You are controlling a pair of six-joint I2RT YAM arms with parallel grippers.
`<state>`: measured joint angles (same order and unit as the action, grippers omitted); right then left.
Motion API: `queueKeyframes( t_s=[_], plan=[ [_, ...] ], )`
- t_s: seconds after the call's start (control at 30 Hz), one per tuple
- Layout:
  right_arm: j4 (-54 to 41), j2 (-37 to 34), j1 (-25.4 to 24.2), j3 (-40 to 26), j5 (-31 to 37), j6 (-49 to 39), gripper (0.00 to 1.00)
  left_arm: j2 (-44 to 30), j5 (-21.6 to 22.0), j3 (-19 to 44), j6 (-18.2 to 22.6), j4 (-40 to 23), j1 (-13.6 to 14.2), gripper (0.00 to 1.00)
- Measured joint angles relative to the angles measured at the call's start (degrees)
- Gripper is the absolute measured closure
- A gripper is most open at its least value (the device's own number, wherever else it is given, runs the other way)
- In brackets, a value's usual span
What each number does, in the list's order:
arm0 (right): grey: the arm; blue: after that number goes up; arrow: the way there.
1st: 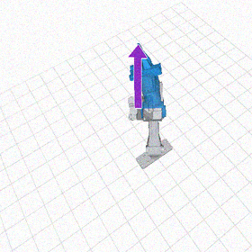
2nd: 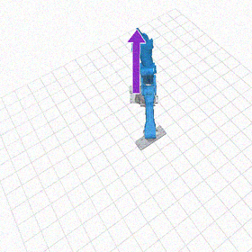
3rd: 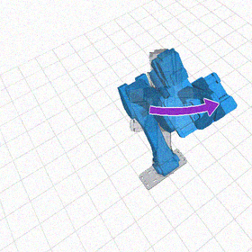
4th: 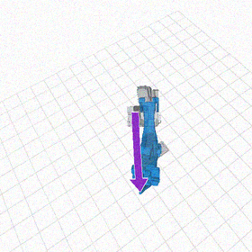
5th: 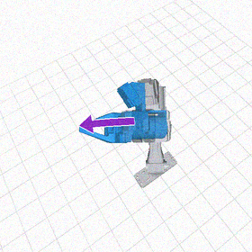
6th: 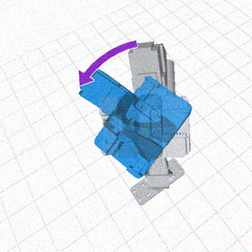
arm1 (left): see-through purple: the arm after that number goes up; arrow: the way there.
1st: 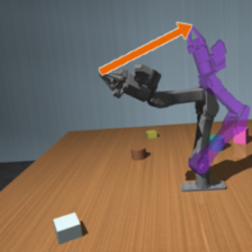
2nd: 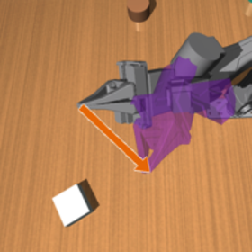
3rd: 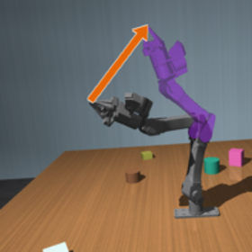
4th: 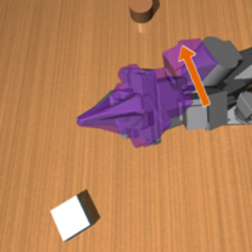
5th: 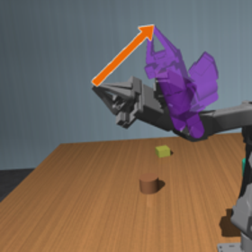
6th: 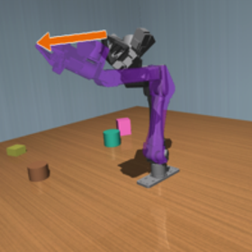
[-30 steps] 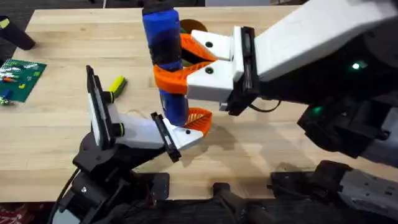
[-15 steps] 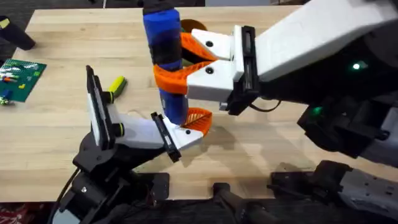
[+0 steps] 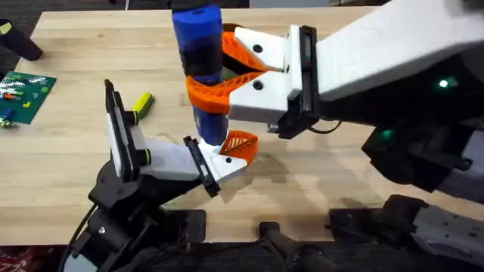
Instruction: Pick up the gripper from the table and insert it into the empty holder that is missing its gripper. Then pick up a screw, insert it into the mounting hole, and use the screwdriver to tighten it. Finally, clean up the table by picking up the vegetable and placing it into the bucket.
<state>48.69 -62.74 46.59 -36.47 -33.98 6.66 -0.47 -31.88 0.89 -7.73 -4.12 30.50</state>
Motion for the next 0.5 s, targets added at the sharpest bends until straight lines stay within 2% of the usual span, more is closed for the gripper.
queueKeyframes(
  t_s=[0.5],
  plan=[
    [-2.0,0.0,-0.2,0.0,0.0,-2.9,0.947,0.0,0.0,0.0,0.0,0.0,0.0,0.985]
  ],
)
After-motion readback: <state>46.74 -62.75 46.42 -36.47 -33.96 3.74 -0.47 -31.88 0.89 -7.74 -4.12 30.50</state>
